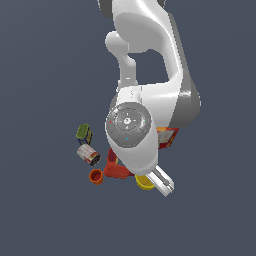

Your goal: Pick up a designated object from a clutter of objects.

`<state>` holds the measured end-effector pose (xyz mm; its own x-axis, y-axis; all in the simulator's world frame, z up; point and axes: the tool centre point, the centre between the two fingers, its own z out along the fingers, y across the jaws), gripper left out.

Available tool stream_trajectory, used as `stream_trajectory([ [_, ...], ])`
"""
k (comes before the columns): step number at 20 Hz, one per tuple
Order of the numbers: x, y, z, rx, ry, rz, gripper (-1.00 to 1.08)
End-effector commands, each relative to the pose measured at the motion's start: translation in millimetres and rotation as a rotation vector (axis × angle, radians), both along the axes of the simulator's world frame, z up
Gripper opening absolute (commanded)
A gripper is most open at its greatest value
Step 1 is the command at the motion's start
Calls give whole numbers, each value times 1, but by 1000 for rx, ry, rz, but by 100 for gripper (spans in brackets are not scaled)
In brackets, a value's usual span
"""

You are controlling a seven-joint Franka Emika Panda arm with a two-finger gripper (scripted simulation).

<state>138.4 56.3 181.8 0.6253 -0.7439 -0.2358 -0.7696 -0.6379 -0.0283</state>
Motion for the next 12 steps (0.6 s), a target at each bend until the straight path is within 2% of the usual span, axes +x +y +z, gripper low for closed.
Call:
stream_trajectory([
  [1,8,4,-15,8,25,-73,28],
  [12,28,17,-74,31,122,-330,28],
])
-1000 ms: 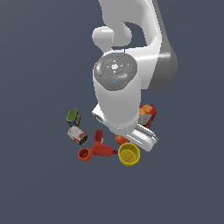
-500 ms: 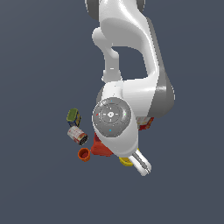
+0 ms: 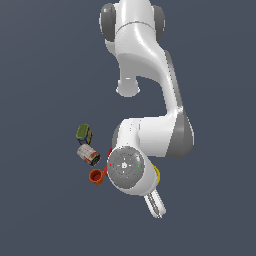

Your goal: Pick up a designated object from a clutter of objects.

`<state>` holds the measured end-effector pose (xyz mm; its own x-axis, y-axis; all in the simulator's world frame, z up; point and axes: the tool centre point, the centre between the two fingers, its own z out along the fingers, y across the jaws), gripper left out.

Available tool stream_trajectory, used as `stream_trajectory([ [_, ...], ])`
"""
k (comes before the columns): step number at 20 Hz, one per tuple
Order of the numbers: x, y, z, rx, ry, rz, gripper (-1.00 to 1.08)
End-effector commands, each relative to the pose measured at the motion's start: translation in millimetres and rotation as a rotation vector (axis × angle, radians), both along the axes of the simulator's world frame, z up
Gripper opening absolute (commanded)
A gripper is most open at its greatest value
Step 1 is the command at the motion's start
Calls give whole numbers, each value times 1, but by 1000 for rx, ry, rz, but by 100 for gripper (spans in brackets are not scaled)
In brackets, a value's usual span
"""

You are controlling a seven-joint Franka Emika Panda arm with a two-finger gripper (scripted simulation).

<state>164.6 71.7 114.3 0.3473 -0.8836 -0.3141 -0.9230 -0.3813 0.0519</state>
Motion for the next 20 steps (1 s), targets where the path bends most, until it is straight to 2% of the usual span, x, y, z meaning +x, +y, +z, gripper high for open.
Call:
stream_trajectory([
  [1,3,2,-10,3,17,-44,28],
  [8,7,6,-25,8,44,-108,28],
  [14,6,7,-28,8,46,-110,28],
  [20,2,13,-49,8,47,-113,28],
])
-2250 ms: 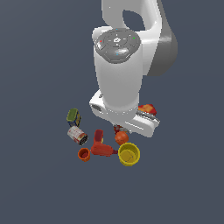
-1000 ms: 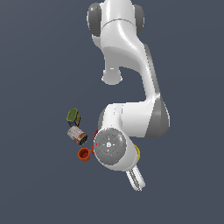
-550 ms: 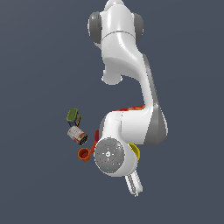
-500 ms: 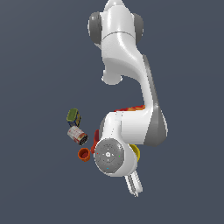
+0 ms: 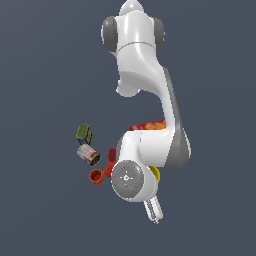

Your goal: Pick up a designated object from a clutter of objects.

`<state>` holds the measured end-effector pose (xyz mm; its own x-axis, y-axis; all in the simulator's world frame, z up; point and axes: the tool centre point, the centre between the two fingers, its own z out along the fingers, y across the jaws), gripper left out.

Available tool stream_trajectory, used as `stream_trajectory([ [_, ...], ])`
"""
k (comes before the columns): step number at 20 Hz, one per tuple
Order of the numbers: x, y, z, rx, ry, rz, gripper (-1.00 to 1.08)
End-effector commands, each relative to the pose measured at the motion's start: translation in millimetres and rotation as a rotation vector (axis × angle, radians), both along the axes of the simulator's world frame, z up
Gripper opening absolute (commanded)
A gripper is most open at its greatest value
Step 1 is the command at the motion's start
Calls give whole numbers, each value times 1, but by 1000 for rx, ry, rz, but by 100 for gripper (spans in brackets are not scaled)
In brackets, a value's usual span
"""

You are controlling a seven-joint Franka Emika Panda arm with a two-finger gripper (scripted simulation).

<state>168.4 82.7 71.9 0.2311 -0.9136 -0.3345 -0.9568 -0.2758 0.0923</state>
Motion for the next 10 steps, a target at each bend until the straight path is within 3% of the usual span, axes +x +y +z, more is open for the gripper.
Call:
stream_trajectory([
  [1,-2,3,-9,0,1,-1,28],
  [4,-3,4,-12,0,1,-2,28],
  [5,-3,4,-12,0,1,-2,-100],
  [10,-3,4,-12,0,1,-2,-100],
])
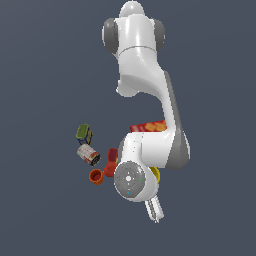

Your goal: Pick up a designated object from a clutter of objects.

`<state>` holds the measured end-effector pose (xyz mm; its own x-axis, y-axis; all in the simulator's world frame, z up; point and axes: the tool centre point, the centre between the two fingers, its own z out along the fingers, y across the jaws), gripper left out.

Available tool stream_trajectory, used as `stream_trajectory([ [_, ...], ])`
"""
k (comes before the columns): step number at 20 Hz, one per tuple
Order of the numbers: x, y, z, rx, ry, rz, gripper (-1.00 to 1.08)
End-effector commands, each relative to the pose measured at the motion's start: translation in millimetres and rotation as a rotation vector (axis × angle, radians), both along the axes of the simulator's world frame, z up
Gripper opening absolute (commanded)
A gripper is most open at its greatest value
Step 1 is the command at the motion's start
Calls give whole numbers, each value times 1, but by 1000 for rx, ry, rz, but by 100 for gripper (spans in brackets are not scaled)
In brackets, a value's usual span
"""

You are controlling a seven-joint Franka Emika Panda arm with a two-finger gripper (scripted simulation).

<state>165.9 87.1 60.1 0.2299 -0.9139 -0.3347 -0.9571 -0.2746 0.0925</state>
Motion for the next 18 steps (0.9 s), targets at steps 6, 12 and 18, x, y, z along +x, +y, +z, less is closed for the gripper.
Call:
stream_trajectory([
  [6,0,0,0,0,0,0,-100],
  [12,-4,-4,5,0,0,0,-100],
  [18,-15,-16,20,0,0,0,-100],
])
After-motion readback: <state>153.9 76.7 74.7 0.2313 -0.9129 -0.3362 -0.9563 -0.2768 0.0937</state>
